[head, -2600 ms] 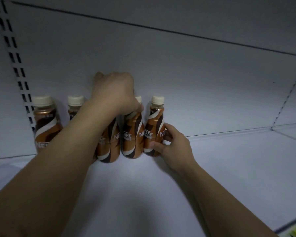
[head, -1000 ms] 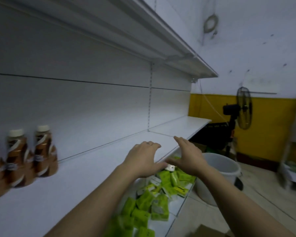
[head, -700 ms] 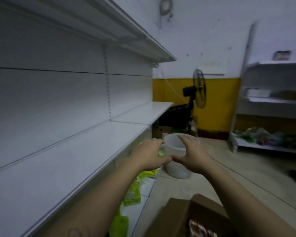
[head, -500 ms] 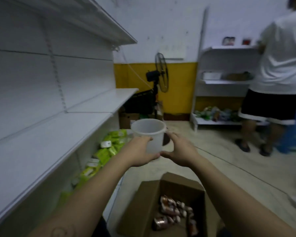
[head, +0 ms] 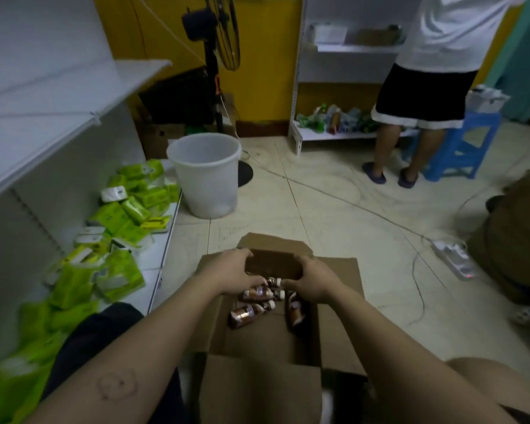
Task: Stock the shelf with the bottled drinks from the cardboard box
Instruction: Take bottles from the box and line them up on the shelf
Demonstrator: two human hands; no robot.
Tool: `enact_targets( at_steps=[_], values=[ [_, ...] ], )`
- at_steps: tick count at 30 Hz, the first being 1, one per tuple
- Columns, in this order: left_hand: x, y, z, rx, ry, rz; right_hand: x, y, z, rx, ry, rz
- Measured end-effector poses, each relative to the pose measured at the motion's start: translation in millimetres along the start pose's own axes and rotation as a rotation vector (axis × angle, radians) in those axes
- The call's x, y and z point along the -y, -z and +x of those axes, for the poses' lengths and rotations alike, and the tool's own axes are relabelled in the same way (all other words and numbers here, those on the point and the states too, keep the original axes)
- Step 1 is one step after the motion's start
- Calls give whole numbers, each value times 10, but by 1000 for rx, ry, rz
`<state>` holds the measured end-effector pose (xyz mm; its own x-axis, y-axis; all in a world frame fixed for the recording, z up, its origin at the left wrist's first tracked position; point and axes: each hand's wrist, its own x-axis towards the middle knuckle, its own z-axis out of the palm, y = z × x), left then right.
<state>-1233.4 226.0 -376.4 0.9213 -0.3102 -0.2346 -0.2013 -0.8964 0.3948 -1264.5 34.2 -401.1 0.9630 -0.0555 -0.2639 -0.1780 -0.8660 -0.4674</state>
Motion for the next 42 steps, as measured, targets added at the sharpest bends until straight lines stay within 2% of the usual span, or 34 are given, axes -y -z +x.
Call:
enact_targets(
  at_steps=[7,13,21,24,28,32,36,38,42],
  values=[
    [206,-628,570,172,107,-94,-476,-493,512,247,-171,106],
    [625,-1259,1065,320,188,-137,-788,-1059,1048,422,-352,46],
    [1185,-2076,1748,367,270,-227,-1213,-1920,1618,465,-463,45],
    [1310,-2387,1971,378,328,-177,-1374,-2152,1791,441,-533,45],
    [1437,-2754,2112,385,361,-72,-1520,-2374,2021,282,-492,-19],
    [1452,-3026,2089,343,448,-19,-1615,-2619,2111,198,-575,136],
    [1437,-3118,2062,240,376,169,-1658,-2770,2065,23,-671,285],
    [1465,-3144,2069,272,372,104,-1624,-2834,2063,12,-722,333],
    [1482,-3184,2044,361,515,-245,-1580,-2869,2178,-5,-802,485]
  ],
)
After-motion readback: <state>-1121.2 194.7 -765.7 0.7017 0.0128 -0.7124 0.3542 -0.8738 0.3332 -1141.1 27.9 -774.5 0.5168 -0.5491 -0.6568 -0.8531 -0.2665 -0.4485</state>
